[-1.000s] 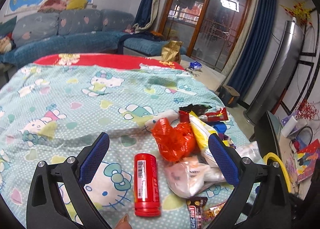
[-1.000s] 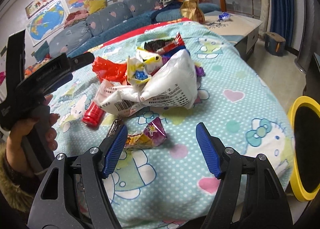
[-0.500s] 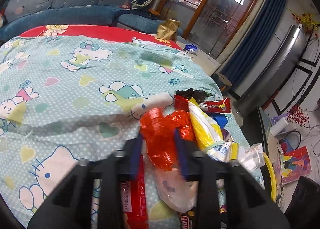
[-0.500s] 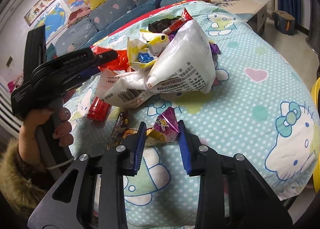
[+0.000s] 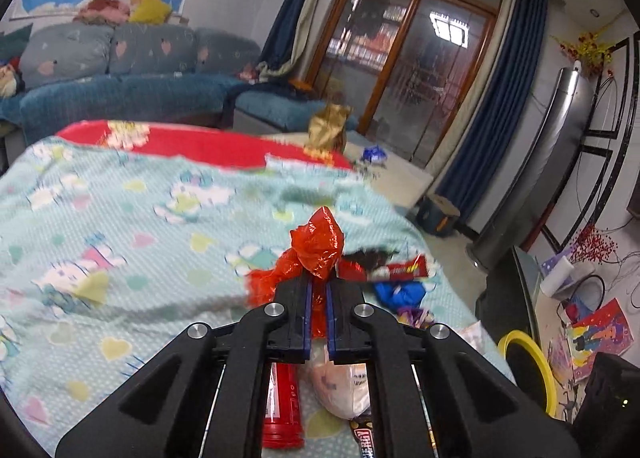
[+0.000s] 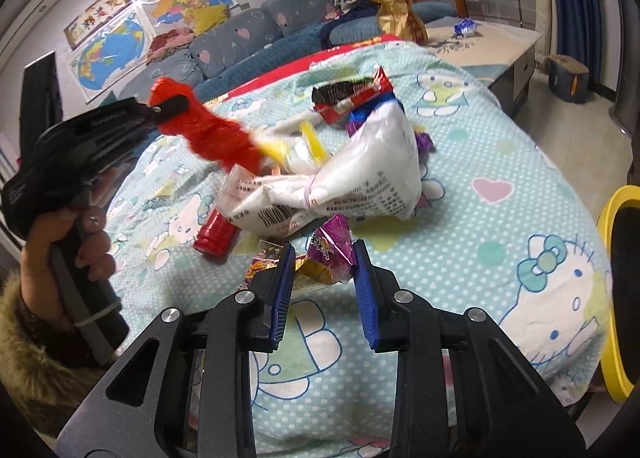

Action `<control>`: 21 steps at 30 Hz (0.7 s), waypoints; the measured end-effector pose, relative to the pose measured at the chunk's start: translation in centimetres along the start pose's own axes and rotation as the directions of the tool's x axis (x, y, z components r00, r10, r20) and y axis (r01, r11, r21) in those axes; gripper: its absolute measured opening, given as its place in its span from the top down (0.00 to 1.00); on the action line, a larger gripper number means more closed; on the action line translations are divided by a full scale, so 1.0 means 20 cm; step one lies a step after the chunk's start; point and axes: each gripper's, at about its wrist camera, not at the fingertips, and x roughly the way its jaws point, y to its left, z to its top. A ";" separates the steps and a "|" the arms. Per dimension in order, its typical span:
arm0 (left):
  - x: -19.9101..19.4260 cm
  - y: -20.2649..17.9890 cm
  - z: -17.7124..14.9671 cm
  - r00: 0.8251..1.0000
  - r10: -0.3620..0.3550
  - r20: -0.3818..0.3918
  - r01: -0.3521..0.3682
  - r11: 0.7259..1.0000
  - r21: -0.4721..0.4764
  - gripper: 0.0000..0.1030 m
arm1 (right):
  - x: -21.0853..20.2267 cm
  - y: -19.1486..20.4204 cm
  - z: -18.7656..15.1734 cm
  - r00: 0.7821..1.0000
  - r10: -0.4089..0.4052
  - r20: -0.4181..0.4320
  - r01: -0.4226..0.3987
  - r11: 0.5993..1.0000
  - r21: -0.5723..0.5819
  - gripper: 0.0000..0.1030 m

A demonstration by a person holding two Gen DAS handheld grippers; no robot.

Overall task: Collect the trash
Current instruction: 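Grasp the red plastic bag with the left tool while the right tool reaches toward a purple wrapper, then grasp the purple candy wrapper with the right tool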

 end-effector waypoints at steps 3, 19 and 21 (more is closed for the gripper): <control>-0.07 -0.01 0.04 0.999 -0.015 0.030 0.015 1.000 0.002 0.95 | -0.03 0.00 0.02 1.000 -0.002 0.019 0.003 1.000 -0.007 0.77; -0.19 -0.22 0.06 0.987 -0.154 0.038 0.153 0.987 0.049 0.95 | -0.21 -0.08 0.11 0.992 -0.051 0.118 0.053 0.999 -0.010 0.77; -0.19 -0.25 0.05 0.984 -0.174 0.028 0.173 0.984 0.050 0.95 | -0.23 -0.10 0.11 0.990 -0.061 0.127 0.062 0.998 -0.002 0.77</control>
